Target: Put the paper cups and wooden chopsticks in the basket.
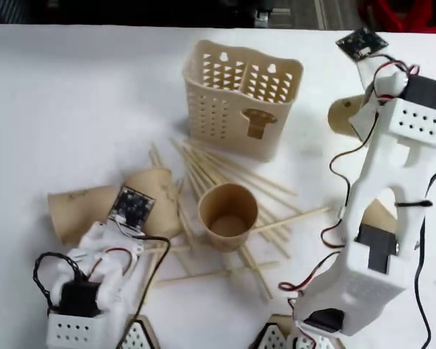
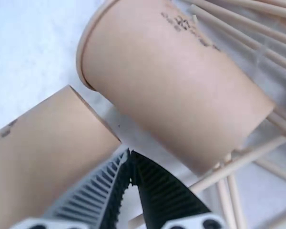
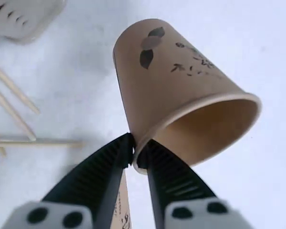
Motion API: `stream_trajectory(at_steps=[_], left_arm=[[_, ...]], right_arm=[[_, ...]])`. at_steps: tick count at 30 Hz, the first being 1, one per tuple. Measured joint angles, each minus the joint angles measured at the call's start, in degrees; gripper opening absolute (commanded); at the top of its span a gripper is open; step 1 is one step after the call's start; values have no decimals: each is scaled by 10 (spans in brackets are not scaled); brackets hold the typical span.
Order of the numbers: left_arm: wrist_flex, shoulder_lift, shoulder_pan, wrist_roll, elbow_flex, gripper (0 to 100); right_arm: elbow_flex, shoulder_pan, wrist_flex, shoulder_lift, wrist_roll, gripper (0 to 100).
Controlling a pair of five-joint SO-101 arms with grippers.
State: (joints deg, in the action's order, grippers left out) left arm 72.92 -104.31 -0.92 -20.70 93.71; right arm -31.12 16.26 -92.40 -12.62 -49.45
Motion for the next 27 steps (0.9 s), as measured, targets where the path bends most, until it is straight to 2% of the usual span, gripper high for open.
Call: stream_trajectory(at_steps=[8,15,21,27], left_arm=[[0,0,0,0,0,24],[0,0,0,0,0,24],[0,0,0,0,0,24],[0,-1,0,1,4,24]], right_arm=[[-69,-12,-14,121,-17,21],[-79,-114,-14,213,-18,22],[-79,-221,-14,224,-18,21],[-79,-240,-14,172,-64,21]])
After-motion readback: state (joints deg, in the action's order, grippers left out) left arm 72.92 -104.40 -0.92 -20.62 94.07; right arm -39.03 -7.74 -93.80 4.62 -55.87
